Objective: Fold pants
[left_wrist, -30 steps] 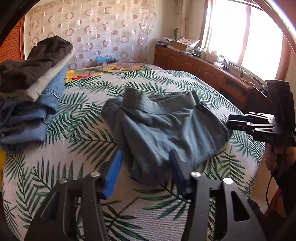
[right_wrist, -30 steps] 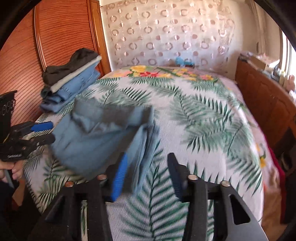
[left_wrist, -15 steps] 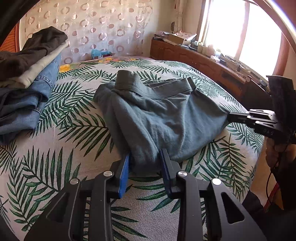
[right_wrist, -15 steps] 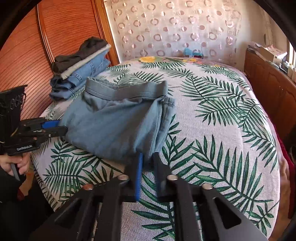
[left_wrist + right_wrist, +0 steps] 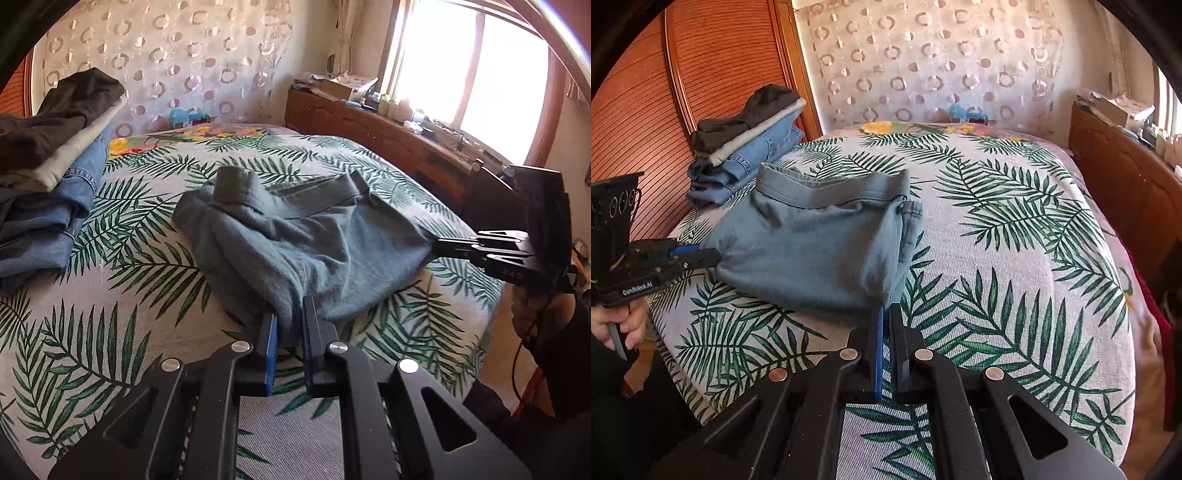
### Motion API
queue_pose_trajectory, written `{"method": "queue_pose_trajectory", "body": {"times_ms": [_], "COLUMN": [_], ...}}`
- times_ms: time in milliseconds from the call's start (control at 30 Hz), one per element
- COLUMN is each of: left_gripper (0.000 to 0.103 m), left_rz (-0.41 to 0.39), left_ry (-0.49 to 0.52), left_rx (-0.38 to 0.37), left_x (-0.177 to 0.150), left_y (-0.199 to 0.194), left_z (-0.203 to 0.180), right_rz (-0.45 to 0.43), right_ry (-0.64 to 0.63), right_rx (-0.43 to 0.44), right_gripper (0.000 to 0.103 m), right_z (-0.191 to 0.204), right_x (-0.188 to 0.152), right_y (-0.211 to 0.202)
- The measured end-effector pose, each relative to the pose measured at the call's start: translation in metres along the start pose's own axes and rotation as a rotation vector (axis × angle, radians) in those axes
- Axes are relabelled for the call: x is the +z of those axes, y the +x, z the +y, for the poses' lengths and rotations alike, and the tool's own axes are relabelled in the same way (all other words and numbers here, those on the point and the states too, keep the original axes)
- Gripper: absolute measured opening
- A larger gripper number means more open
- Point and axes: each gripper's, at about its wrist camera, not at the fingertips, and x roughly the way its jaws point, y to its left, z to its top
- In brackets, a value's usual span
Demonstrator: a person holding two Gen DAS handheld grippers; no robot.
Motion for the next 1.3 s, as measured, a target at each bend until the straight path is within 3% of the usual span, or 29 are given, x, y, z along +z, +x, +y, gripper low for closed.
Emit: {"method": "queue_pose_trajectory", "body": {"times_ms": [633, 933, 1067, 1133, 1200, 1300], "left_gripper": [0.012, 0.016, 0.023, 0.033, 0.048, 0.054], "left_rz": [0.007, -0.016, -0.040, -0.052, -0.062, -0.066], "left_ry": [0.046, -0.004, -0.014, -0.016, -0.018, -0.028], "left_rx": [0.011, 0.010, 0.020, 0.028, 0.038, 0.057], "left_x": [-0.024, -0.023, -0.021, -0.020, -0.019, -0.016], "left_y": [-0.031, -0.036, -0.041, -0.042, -0.044, -0.043], "left_z": [-0.020, -0.017, -0.015, -0.014, -0.012, -0.009], "right_rz": [-0.002, 0.000, -0.006, -0.005, -0.003, -0.004], "right_ry": [-0.008, -0.022, -0.026, -0.026, -0.022, -0.023], "right_rx": [0.038, 0.025, 0.017, 0.014, 0.007, 0.006], "right_gripper": [0.002, 0.002, 0.002, 0.002, 0.002, 0.002], "right_z": [0.015, 0.022, 0.021, 0.020, 0.019, 0.018], "right_x": [-0.030, -0.026, -0.026, -0.027, -0.027, -0.026], "right_y": [-0.047, -0.050, -0.054, -0.055, -0.056, -0.057]}}
